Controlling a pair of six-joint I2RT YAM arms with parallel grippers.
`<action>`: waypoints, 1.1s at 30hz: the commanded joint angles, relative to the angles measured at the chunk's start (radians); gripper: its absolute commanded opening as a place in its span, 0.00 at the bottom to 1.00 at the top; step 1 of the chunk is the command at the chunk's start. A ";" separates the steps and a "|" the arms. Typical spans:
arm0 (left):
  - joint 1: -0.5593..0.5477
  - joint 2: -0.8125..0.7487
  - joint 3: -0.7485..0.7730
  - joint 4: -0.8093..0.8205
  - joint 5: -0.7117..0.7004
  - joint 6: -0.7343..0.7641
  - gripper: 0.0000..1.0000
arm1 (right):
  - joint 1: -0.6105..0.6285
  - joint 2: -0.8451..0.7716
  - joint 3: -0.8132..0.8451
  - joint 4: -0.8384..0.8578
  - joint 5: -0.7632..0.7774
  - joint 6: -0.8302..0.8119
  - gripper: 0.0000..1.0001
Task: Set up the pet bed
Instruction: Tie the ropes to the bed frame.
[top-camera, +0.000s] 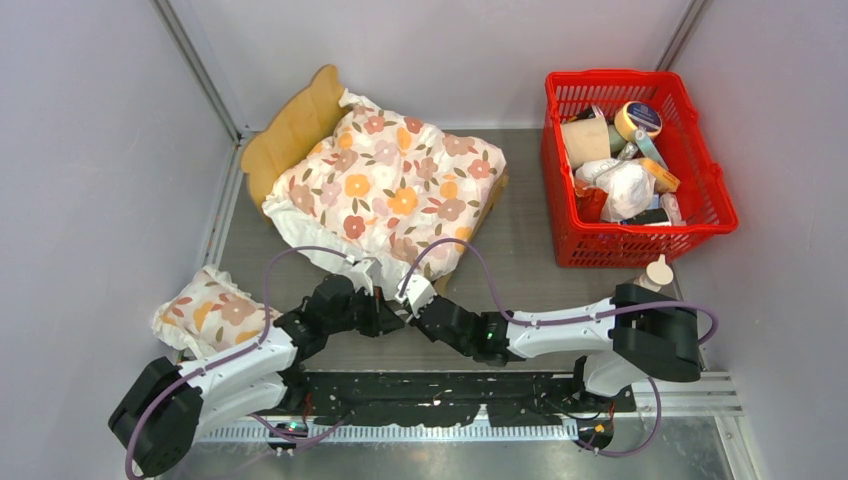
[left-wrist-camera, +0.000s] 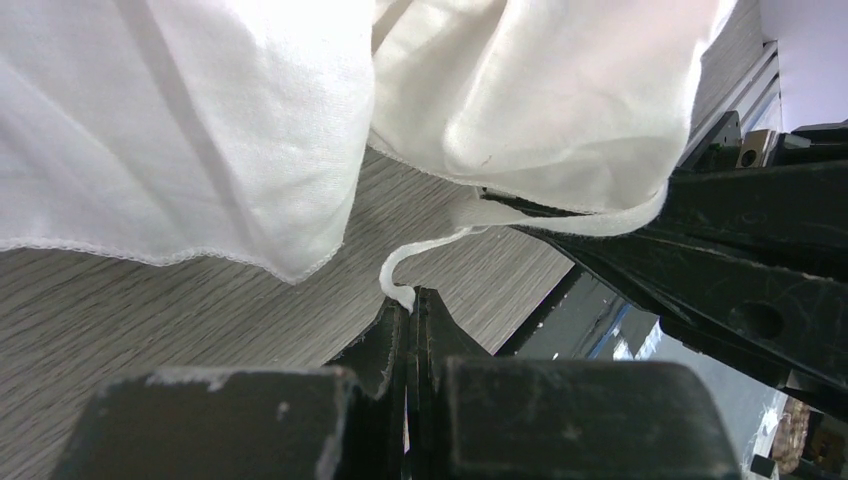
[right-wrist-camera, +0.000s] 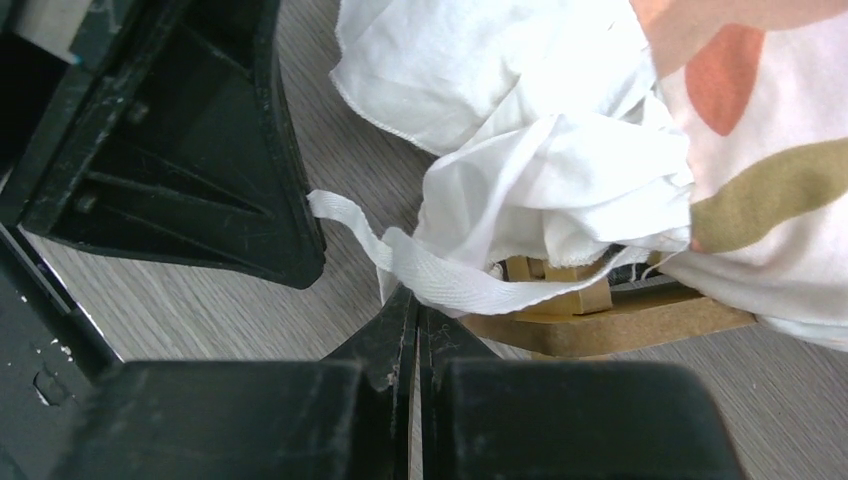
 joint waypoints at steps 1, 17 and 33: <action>-0.004 -0.006 -0.001 0.049 -0.015 -0.012 0.00 | 0.010 -0.041 0.003 0.068 -0.047 -0.071 0.05; -0.005 0.016 -0.018 0.124 -0.023 -0.051 0.00 | 0.021 -0.041 -0.016 -0.027 0.120 -0.031 0.05; -0.008 0.211 0.114 0.269 -0.192 -0.008 0.00 | -0.004 -0.090 -0.081 0.122 0.156 -0.158 0.05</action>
